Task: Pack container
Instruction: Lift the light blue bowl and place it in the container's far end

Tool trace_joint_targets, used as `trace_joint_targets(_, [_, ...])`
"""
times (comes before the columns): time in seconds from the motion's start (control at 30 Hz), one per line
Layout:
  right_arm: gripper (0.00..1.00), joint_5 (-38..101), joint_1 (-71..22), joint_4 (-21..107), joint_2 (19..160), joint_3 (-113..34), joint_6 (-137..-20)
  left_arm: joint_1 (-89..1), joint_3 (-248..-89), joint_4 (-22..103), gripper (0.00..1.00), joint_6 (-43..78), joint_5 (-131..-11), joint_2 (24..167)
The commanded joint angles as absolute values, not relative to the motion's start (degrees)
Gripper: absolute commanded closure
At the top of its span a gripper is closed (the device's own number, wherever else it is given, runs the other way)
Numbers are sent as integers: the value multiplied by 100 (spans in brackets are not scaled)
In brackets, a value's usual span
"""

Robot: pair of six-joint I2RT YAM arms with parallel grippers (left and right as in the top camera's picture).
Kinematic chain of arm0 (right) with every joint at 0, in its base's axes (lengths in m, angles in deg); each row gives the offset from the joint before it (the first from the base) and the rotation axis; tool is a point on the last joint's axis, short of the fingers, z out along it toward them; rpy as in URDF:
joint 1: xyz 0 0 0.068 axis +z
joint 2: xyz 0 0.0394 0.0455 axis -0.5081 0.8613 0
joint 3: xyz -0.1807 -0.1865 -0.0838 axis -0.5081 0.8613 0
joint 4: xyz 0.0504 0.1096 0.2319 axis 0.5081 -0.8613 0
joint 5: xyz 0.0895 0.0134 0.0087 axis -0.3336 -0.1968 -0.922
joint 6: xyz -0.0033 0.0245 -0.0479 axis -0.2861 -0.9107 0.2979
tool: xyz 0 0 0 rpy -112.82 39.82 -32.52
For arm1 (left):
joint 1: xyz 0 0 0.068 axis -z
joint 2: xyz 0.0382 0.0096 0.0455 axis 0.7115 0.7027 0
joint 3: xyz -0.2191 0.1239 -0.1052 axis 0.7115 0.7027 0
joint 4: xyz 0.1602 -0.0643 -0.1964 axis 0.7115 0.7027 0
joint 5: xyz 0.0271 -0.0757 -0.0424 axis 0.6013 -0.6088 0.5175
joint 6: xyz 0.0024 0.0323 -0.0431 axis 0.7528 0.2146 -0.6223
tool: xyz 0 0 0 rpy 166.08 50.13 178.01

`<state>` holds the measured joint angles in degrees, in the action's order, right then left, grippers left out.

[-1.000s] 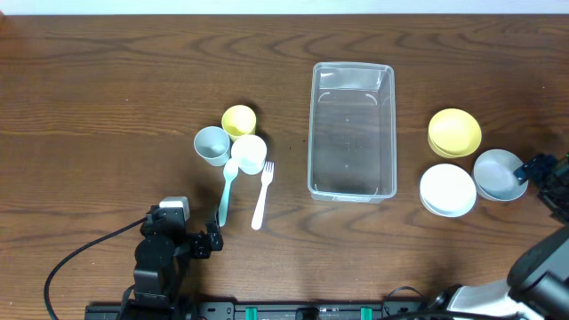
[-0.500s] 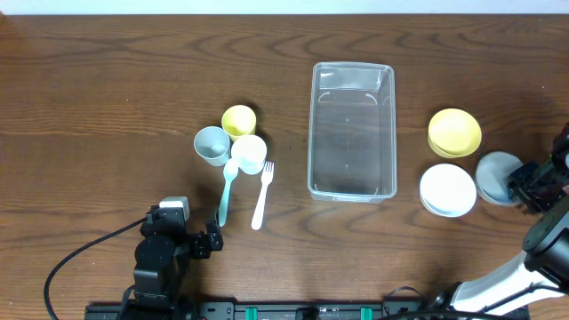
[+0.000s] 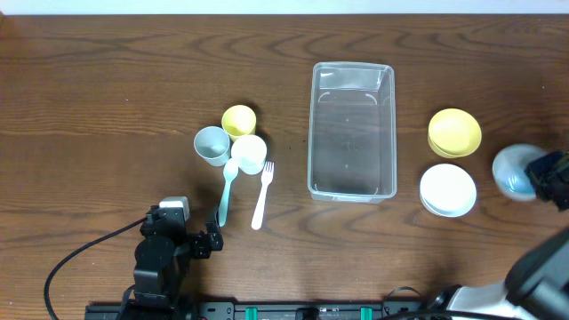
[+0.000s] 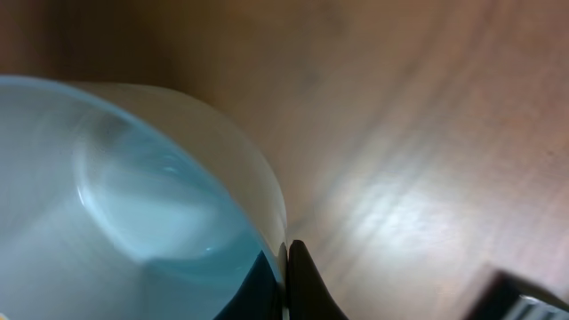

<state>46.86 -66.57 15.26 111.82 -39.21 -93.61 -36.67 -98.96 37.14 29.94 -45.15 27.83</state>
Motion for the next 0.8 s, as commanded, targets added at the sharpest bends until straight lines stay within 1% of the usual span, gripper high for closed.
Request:
trace_joint_targets(0.0, [99, 3753, -5890, 1568, 10069, -4063, -9215, -3693, -9907, 3710, 2, 2985, -4574, 2746])
trace_joint_targets(0.1, [99, 3794, -4930, 1574, 9416, -4065, -9153, -3693, -9907, 3710, 2, 2985, -4574, 2746])
trace_joint_targets(0.2, [98, 3799, -3807, 1716, 9068, -4065, -9193, -3693, -9907, 3710, 2, 2985, -4574, 2746])
trace_joint_targets(0.27, [98, 3823, -3077, 1985, 9042, -4065, -9363, -3693, -9907, 3710, 2, 2985, -4574, 2746])
trace_joint_targets(0.37, [99, 3980, -2410, 2518, 9221, -4065, -9551, -3693, -9907, 3710, 2, 2985, -4574, 2746])
trace_joint_targets(0.43, [98, 4131, -2119, 3039, 9521, -4065, -9612, -3693, -9907, 3710, 2, 2985, -4574, 2746])
trace_joint_targets(0.53, [99, 4067, -1977, 3609, 10159, -4104, -9632, -3693, -9907, 3710, 2, 2985, -4574, 2746])
trace_joint_targets(0.67, [99, 4008, -1964, 3646, 11302, -4452, -9575, -3693, -9907, 3710, 2, 2985, -4574, 2746])
trace_joint_targets(0.77, [99, 3510, -1953, 3723, 12026, -4731, -9306, -3693, -9907, 3710, 2, 2985, -4574, 2746])
